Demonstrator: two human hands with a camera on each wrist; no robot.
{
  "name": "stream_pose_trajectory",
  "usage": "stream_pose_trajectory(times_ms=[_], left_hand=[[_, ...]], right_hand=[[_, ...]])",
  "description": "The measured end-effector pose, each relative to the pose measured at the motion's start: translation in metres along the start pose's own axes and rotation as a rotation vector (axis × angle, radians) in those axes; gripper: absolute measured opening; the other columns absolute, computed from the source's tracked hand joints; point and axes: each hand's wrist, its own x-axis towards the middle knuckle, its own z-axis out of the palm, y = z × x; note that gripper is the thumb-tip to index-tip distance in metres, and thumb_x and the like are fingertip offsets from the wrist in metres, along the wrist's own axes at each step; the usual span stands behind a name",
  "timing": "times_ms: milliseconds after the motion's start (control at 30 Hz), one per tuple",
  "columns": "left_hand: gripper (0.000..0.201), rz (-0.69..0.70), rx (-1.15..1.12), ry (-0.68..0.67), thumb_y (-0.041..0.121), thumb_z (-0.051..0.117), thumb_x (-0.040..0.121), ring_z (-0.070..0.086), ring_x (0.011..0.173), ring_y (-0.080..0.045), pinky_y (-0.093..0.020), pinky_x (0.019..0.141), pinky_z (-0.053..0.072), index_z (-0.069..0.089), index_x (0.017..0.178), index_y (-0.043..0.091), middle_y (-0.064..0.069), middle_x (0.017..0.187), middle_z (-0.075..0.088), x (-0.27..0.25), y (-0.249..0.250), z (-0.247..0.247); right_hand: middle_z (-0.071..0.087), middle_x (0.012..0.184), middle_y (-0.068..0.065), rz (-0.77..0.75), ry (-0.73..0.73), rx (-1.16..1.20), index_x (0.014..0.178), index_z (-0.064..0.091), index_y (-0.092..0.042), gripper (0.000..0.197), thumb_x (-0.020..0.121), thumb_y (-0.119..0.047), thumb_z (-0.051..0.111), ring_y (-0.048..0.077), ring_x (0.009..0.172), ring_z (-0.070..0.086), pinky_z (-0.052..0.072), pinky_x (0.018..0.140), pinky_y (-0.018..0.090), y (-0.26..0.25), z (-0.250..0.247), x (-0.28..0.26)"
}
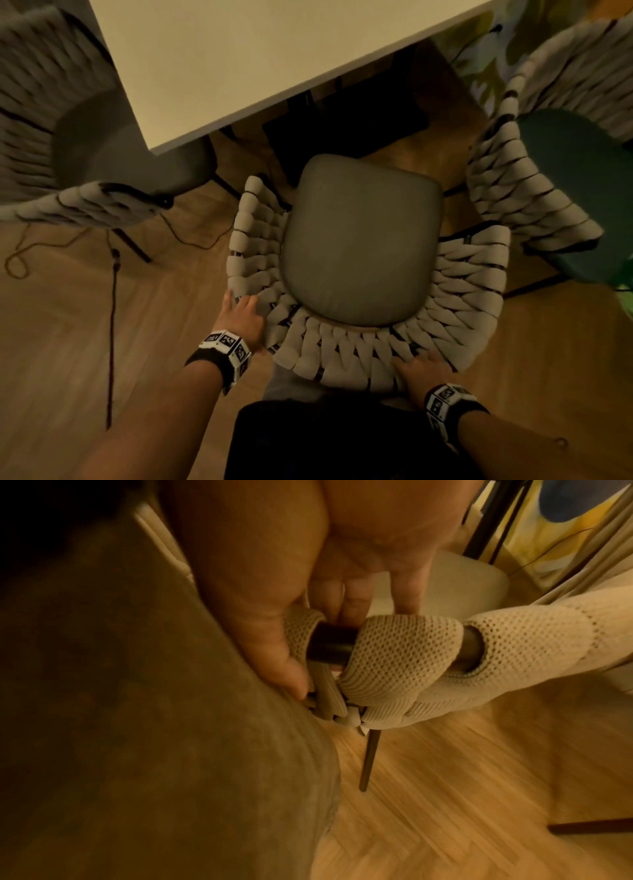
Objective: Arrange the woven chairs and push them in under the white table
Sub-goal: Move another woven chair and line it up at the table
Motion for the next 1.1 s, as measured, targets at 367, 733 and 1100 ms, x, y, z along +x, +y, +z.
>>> stream_pose_trajectory(times_ms=[367,733,1100], left_hand=[[0.062,-0.064,-0.076,-0.029,0.061,0.056,0.083,0.025,0.139,-0.029,-0.063,0.116,0.000,0.054,0.133,0.025,-0.009,0.146,0.029,0.004,-0.010,0.006],[0.063,-0.176,-0.293,0.002,0.066,0.054,0.081,0.027,0.137,-0.032,-0.069,0.111,0.008,0.057,0.130,0.027,-0.011,0.143,0.034,0.011,0.058,-0.024],[0.061,-0.295,-0.488,-0.007,0.063,0.056,0.082,0.030,0.134,-0.033,-0.067,0.112,0.014,0.056,0.131,0.026,-0.011,0.140,0.036,0.019,0.112,-0.046]], right_hand=[[0.065,0.118,0.003,-0.033,0.113,-0.089,0.128,0.050,-0.025,0.038,0.090,-0.022,0.048,0.026,0.113,0.057,0.034,0.100,0.039,0.019,-0.040,0.017],[0.063,0.122,0.002,-0.030,0.238,-0.269,0.132,0.046,-0.029,0.042,0.091,-0.020,0.049,0.022,0.116,0.055,0.034,0.105,0.038,0.118,-0.102,0.038],[0.063,0.121,0.002,-0.176,0.242,-0.397,0.134,0.043,-0.025,0.040,0.094,-0.018,0.042,0.022,0.118,0.053,0.028,0.107,0.038,0.180,-0.146,0.052]])
